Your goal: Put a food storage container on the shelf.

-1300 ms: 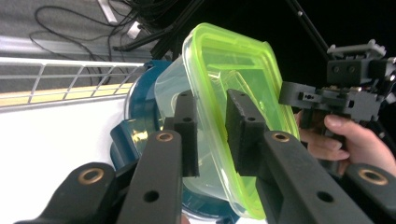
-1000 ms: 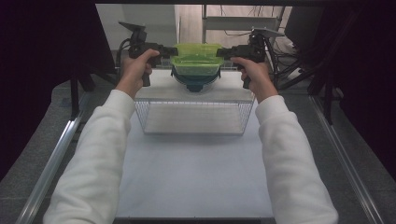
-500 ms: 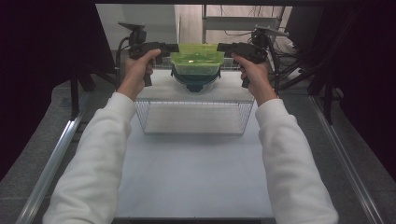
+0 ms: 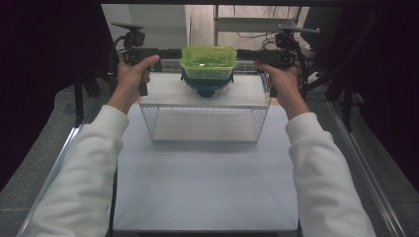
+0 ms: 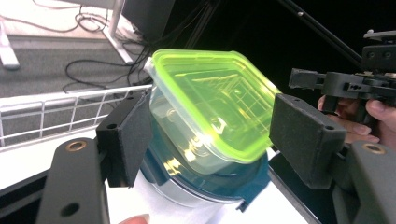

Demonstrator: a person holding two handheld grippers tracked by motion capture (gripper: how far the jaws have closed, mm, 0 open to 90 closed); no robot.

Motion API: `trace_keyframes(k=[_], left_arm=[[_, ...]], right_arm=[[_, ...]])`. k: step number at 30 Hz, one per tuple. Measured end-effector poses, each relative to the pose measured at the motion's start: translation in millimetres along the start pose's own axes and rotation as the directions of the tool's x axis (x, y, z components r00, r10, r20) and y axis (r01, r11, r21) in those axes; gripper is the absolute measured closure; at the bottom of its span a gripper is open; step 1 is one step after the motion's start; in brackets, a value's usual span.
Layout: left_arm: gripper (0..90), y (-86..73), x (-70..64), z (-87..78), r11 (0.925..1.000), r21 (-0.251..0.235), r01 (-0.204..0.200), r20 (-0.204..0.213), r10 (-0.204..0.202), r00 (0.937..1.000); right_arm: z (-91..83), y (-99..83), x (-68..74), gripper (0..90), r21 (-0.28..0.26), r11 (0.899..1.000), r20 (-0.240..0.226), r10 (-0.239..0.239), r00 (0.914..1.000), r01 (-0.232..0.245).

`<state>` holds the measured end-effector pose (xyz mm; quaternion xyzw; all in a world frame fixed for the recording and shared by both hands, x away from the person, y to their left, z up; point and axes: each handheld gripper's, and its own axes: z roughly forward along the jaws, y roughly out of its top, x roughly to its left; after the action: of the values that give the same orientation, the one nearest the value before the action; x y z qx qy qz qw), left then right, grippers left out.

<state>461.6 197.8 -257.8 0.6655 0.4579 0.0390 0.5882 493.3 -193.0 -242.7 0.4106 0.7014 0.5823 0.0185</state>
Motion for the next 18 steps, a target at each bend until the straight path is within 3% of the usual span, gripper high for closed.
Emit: trace_keyframes(k=[8, 15, 18], left_arm=[[30.6, -6.2, -6.1, -11.0, 0.9995, -0.004, -0.032, -0.008, 0.032, 0.9994], [30.5, -21.1, -7.1, -26.6, 0.9989, -0.002, -0.046, -0.008, 0.046, 0.9989], [30.5, -28.6, -10.3, -35.4, 0.9974, -0.002, -0.072, -0.011, 0.072, 0.9973]], right_arm=[[-10.4, -7.1, 8.1, 36.5, 0.037, 0.997, -0.017, -0.072, 0.9972, 0.073], [-20.0, -20.4, 11.7, 35.9, 0.032, 0.995, -0.032, -0.089, 0.9955, 0.090], [-27.9, -27.5, 14.4, 34.7, 0.023, 0.995, -0.041, -0.099, 0.9943, 0.100]])
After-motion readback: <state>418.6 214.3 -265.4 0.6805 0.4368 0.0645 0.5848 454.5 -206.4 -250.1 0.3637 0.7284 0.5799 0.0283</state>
